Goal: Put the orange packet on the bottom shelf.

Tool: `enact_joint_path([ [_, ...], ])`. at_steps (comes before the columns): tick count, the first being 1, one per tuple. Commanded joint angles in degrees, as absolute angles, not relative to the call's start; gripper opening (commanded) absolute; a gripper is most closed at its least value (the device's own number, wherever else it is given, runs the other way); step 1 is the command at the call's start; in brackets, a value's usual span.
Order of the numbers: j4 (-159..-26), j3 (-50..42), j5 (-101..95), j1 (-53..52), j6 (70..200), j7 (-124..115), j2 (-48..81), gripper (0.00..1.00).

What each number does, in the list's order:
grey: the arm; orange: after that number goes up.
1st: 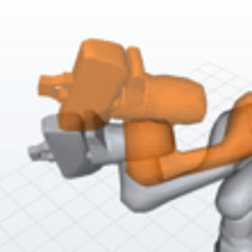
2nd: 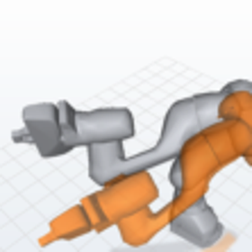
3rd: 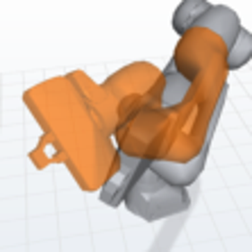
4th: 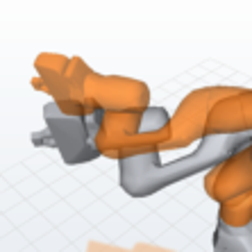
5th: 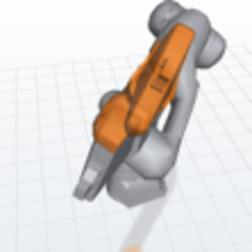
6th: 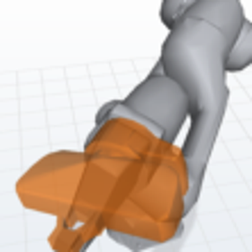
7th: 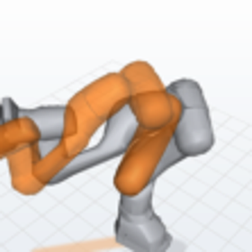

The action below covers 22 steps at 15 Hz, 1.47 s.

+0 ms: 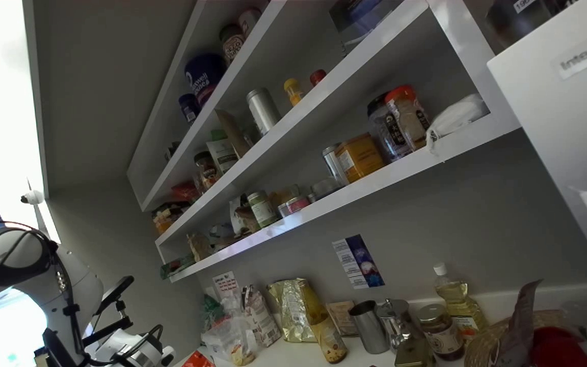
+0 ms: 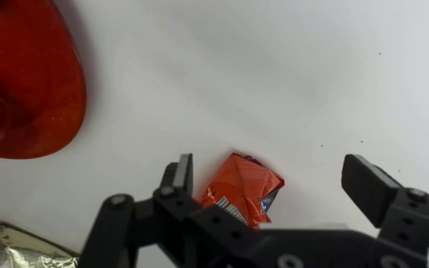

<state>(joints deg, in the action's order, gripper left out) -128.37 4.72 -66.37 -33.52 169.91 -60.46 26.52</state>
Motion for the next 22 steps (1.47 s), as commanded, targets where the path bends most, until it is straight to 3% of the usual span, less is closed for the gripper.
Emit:
enact_joint_path([
  [1, -128.4, 4.7, -66.4, -33.5, 169.9, -60.5, 26.5, 1.0],
  [10, -127.8, 4.7, -66.6, -33.7, 169.5, -60.0, 27.2, 1.0],
  [18, -117.0, -2.9, -87.6, -41.4, 165.2, -75.5, 31.3, 1.0],
  [22, -112.0, -2.2, -96.8, -42.8, 163.8, -87.3, 34.2, 1.0],
])
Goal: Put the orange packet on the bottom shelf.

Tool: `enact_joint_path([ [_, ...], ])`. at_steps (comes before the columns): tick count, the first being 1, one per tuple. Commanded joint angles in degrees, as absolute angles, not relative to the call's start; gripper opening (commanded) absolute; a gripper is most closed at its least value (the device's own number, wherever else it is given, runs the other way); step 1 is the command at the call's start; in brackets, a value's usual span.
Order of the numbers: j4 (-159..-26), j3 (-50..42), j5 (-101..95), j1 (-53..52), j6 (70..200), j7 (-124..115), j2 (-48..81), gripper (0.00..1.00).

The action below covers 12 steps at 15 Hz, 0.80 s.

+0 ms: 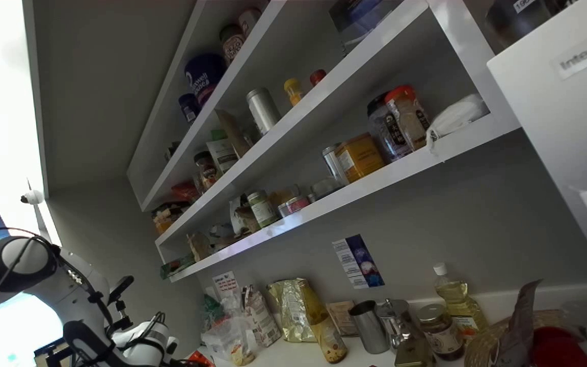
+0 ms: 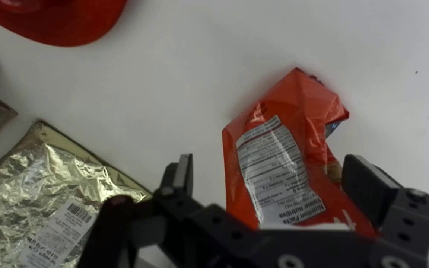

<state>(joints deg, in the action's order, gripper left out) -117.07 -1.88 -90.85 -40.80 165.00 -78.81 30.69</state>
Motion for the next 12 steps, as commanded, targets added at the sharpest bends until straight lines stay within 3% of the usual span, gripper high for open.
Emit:
enact_joint_path([
  [1, -111.1, -1.8, -98.4, -43.0, 163.5, -90.0, 34.9, 1.0],
  [11, -109.5, -1.3, -105.3, -45.6, 154.1, -107.1, 37.4, 1.0],
  [12, -109.9, 5.7, -106.6, -39.8, 148.8, -106.3, 37.2, 1.0],
])
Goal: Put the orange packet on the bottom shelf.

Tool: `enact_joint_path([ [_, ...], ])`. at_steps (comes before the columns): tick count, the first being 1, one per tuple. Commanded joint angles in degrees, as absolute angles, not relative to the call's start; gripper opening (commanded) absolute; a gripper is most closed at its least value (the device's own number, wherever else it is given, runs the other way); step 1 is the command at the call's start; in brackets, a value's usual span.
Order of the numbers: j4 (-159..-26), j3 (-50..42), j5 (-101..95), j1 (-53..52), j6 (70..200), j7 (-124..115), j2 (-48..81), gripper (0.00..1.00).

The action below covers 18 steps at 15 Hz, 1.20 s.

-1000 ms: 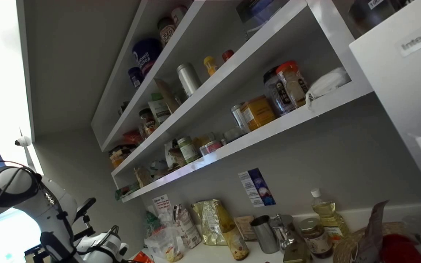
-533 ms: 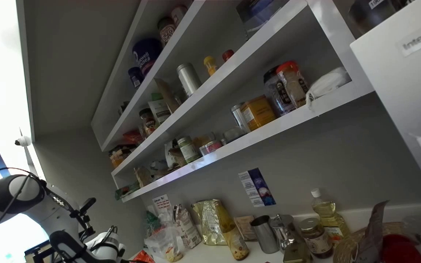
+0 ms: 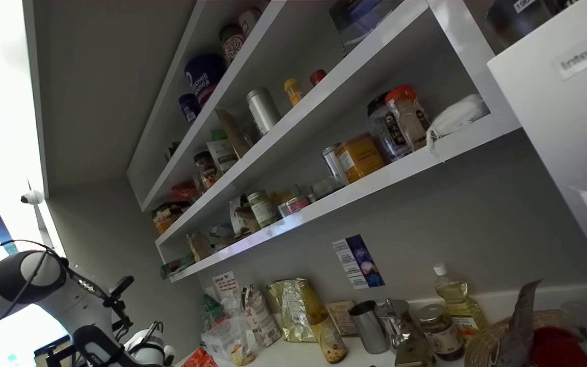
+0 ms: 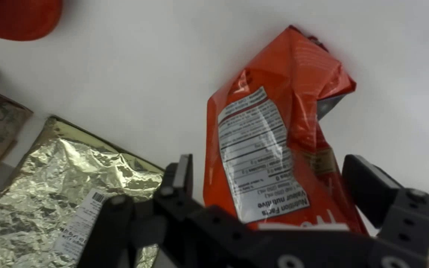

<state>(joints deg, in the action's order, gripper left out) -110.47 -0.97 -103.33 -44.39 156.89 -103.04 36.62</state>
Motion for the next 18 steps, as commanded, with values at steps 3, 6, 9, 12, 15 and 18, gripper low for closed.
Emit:
enact_joint_path([
  [3, -110.2, 10.4, -107.2, -37.8, 141.3, -107.2, 37.9, 1.0],
  [6, -110.1, 14.6, -107.0, -35.9, 137.1, -107.1, 38.9, 0.77],
  [9, -110.2, 17.2, -107.1, -34.7, 134.9, -107.0, 39.5, 0.59],
  [12, -110.4, 18.7, -107.0, -33.7, 133.7, -106.9, 39.9, 0.35],
  [15, -110.6, 19.6, -107.0, -33.0, 133.1, -106.9, 40.0, 0.11],
  [18, -110.8, 20.2, -107.0, -32.3, 133.0, -106.8, 39.8, 0.0],
])
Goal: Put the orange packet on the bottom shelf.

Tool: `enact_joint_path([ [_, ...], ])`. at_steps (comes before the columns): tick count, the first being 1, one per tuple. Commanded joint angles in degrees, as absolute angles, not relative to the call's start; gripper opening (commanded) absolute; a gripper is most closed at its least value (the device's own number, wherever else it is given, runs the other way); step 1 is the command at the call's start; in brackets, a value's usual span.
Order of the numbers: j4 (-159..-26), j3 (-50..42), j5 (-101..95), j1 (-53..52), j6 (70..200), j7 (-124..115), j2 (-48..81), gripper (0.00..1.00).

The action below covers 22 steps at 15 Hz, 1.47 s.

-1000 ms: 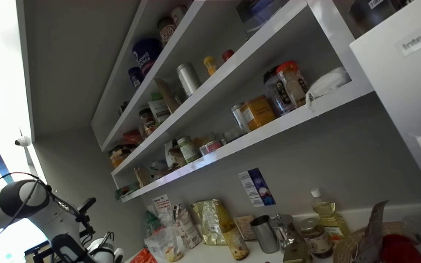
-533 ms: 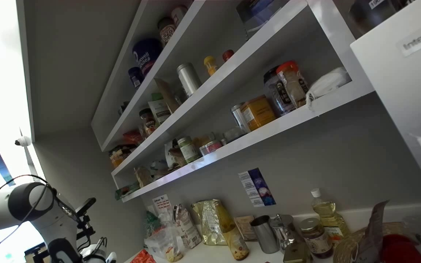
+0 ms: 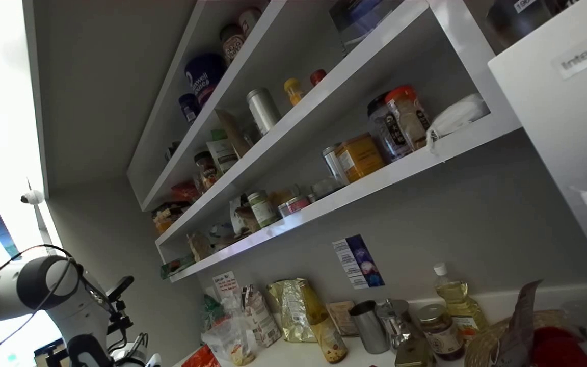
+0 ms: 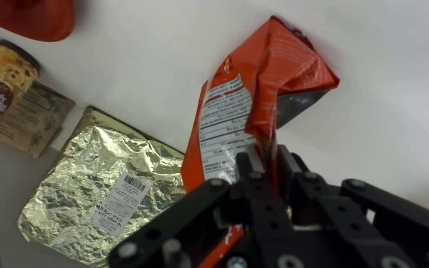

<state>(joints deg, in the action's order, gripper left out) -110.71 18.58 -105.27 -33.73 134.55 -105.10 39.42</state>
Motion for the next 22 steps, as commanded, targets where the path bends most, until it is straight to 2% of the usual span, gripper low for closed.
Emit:
enact_joint_path([
  [1, -111.2, 20.5, -106.7, -32.0, 133.2, -106.5, 39.5, 0.0],
  [10, -120.3, 25.0, -101.0, -27.8, 133.7, -105.5, 28.6, 0.01],
  [16, -127.0, 28.6, -90.5, -28.4, 133.9, -102.6, 18.7, 0.01],
  [22, -140.6, 29.9, -76.7, -28.3, 131.1, -102.3, 6.3, 0.01],
])
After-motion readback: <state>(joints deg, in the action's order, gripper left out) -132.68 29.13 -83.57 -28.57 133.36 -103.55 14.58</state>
